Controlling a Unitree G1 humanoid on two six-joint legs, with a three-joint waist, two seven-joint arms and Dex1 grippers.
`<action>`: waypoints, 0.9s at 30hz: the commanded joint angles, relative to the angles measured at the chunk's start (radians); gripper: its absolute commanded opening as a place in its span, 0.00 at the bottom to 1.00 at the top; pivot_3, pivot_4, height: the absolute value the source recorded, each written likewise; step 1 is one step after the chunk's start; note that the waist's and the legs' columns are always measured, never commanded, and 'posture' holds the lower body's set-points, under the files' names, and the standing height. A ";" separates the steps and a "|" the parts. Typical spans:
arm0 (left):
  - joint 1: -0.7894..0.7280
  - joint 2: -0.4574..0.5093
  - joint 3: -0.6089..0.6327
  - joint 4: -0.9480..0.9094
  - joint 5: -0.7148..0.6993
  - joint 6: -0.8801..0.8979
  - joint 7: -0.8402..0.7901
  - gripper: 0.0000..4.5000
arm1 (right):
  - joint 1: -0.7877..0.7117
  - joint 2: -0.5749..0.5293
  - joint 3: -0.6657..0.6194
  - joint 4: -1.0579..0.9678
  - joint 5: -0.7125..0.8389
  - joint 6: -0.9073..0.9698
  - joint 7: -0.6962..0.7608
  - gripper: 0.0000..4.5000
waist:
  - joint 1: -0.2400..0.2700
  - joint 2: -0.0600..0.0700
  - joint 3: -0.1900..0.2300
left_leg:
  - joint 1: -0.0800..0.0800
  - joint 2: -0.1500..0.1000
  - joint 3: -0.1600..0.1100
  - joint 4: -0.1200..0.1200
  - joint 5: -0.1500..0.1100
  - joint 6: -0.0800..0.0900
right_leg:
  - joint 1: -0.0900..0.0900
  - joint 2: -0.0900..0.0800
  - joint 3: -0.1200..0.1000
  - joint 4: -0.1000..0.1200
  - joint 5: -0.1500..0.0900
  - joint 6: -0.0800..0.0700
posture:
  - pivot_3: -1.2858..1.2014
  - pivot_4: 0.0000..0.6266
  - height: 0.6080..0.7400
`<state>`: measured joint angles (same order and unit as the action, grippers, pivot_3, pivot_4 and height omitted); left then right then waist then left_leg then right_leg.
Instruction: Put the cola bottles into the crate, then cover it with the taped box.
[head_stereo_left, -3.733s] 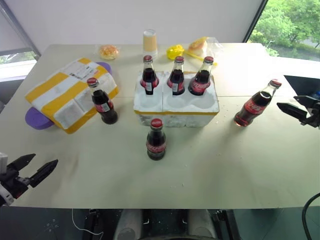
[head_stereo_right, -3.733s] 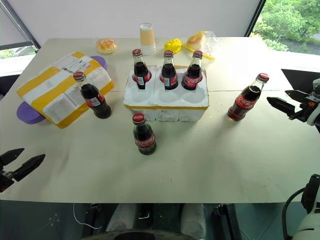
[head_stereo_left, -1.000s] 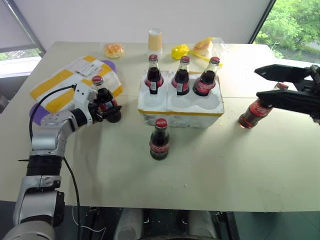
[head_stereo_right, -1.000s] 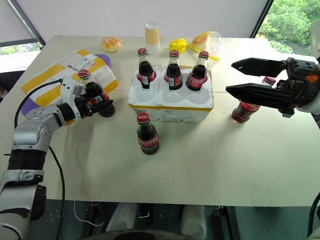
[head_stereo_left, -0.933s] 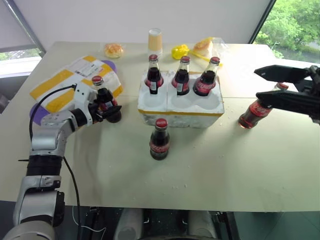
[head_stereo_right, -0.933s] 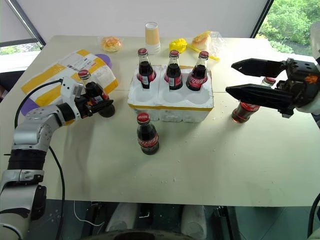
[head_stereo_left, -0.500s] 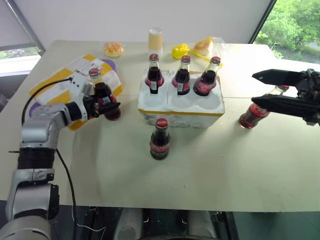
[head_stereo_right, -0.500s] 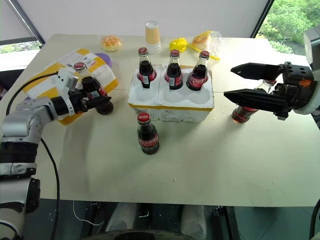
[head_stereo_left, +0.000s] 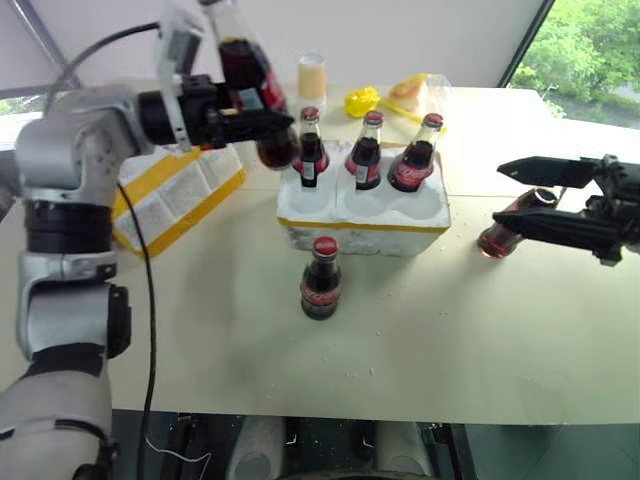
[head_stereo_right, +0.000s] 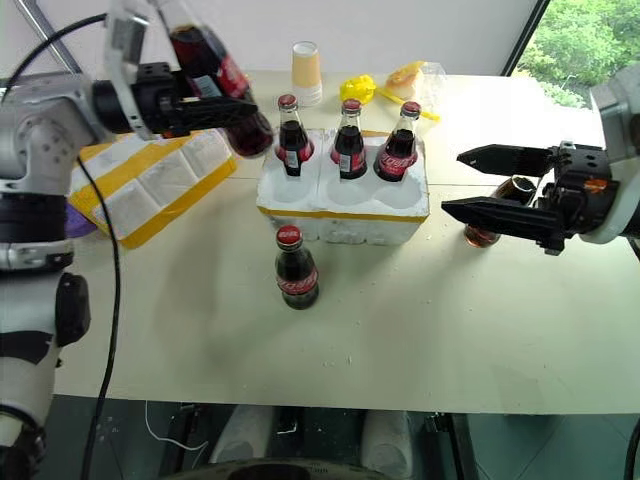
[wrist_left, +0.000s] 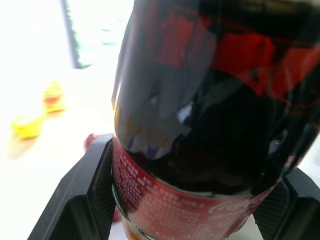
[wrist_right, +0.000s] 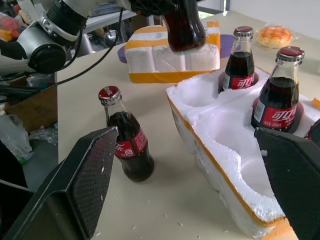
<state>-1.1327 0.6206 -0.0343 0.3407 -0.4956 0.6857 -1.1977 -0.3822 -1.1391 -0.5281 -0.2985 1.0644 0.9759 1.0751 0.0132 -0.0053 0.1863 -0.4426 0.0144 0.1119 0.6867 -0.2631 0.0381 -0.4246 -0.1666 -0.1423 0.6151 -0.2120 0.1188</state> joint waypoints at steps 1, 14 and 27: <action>-0.050 -0.022 -0.026 0.038 0.037 -0.070 -0.044 0.63 | 0.018 0.004 -0.070 -0.042 0.024 -0.007 -0.026 1.00 | -0.003 0.000 0.000 | 0.000 0.000 0.000 0.000 0.000 0.000 | 0.000 0.000 0.000 0.000 0.000 0.000 | 0.52 0.24 1.00; -0.024 -0.084 -0.074 0.174 0.155 -0.232 -0.088 0.63 | 0.087 0.020 -0.129 -0.086 0.076 0.001 -0.097 1.00 | 0.003 -0.002 0.002 | -0.001 0.001 -0.001 0.002 0.000 0.000 | -0.001 0.000 0.000 0.000 0.000 0.000 | 0.52 0.24 1.00; 0.021 -0.139 -0.102 0.242 0.243 -0.315 -0.087 0.63 | 0.074 0.021 -0.102 -0.078 0.084 -0.014 -0.118 1.00 | 0.001 -0.002 0.002 | -0.003 0.002 -0.001 0.007 -0.001 0.002 | 0.000 0.000 0.000 0.002 0.000 0.000 | 0.52 0.24 1.00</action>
<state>-1.1005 0.4688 -0.1477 0.6027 -0.2558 0.4096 -1.2755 -0.2904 -1.1167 -0.6062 -0.3682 1.1329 0.9829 0.9589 0.0139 -0.0075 0.1883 -0.4454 0.0161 0.1104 0.6937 -0.2644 0.0403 -0.4251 -0.1664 -0.1421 0.6169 -0.2118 0.1189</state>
